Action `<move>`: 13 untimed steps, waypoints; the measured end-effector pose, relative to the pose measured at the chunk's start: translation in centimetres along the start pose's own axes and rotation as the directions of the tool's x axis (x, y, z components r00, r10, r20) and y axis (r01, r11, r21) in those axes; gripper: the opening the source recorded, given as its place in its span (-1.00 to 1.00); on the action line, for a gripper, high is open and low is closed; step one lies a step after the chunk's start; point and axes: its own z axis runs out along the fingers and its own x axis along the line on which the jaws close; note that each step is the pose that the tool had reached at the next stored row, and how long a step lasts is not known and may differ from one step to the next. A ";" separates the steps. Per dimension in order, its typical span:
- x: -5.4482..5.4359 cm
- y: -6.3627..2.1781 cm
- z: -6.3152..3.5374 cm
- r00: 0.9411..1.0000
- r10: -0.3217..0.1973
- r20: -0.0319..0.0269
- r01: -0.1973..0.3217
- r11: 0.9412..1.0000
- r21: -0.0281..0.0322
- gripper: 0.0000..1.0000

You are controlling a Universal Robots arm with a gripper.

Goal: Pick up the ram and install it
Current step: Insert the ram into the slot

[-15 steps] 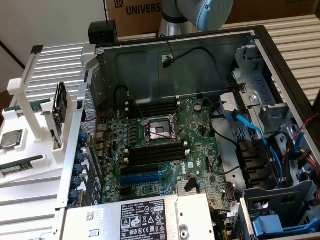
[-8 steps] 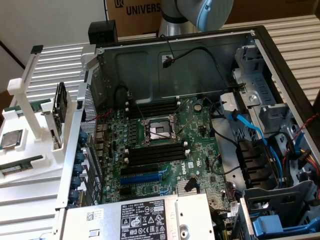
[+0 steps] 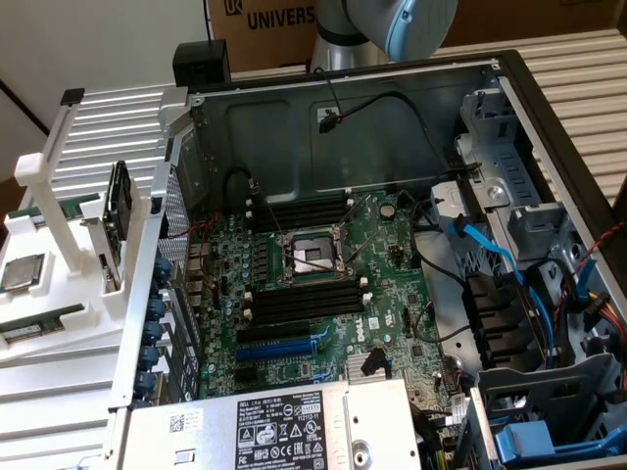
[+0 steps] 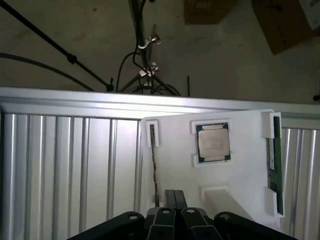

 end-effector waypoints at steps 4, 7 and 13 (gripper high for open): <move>0.2 0.00 0.07 1.000 -0.002 -0.002 0.002 0.999 0.051 -0.80; 0.3 0.03 0.31 1.000 -0.002 -0.003 0.002 0.998 0.070 -0.80; 1.5 -0.54 1.66 1.000 -0.002 0.007 0.001 0.999 0.039 -0.80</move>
